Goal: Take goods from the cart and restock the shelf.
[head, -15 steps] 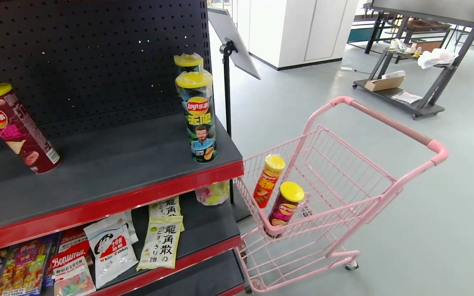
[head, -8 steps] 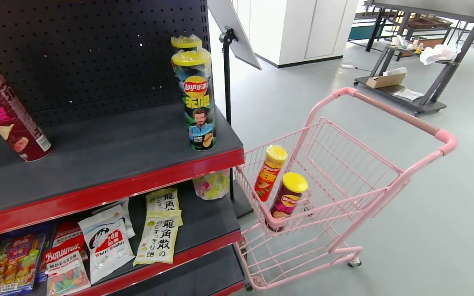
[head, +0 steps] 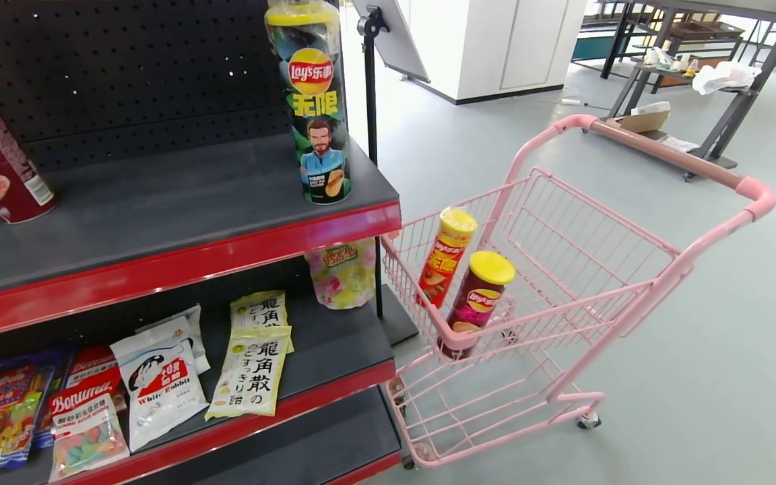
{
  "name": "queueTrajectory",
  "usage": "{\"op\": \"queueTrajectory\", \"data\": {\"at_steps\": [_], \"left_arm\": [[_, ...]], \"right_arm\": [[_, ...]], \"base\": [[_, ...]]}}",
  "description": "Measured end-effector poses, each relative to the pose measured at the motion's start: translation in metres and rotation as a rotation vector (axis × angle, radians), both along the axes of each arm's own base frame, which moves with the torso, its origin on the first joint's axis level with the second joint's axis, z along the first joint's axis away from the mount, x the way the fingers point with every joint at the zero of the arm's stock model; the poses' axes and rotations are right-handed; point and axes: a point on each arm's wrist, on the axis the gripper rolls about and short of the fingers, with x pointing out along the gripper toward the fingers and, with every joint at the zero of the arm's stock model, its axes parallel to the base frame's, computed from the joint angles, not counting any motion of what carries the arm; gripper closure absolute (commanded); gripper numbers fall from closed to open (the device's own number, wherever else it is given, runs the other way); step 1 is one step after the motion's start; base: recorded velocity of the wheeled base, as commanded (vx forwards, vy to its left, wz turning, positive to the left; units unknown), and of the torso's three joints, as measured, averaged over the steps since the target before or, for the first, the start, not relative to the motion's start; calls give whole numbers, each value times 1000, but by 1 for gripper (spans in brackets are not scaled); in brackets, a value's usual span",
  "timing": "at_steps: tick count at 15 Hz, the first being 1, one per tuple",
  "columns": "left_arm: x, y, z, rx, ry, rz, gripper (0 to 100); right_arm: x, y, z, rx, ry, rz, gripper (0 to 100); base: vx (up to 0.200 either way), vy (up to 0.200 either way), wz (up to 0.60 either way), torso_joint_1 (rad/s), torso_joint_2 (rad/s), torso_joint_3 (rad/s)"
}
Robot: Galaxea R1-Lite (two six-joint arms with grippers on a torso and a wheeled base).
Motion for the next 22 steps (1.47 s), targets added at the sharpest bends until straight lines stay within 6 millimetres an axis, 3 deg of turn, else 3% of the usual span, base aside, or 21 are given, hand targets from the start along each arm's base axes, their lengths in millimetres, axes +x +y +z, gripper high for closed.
{"op": "queueTrajectory", "data": {"at_steps": [7,9,11,12,14,16,19,22], "left_arm": [[0,0,0,0,0,-1,0],[0,0,0,0,0,-1,0],[0,0,0,0,0,-1,0],[0,0,0,0,-1,-1,0],[0,0,0,0,-1,-1,0],[0,0,0,0,-1,-1,0],[0,0,0,0,-1,-1,0],[0,0,0,0,0,-1,0]], "right_arm": [[0,0,4,4,-4,16,0],[-3,0,30,46,-40,38,0],[5,0,73,83,-34,83,0],[17,1,95,95,-10,109,0],[60,5,129,119,46,171,0],[117,16,139,132,105,245,0],[193,41,120,140,195,340,0],[242,68,89,138,232,440,0]], "base": [[0,0,0,-23,75,51],[0,0,0,0,0,0],[0,0,0,0,0,0],[0,0,0,0,0,0],[0,0,0,0,0,0],[0,0,0,0,0,0],[0,0,0,0,0,0],[0,0,0,0,0,0]]}}
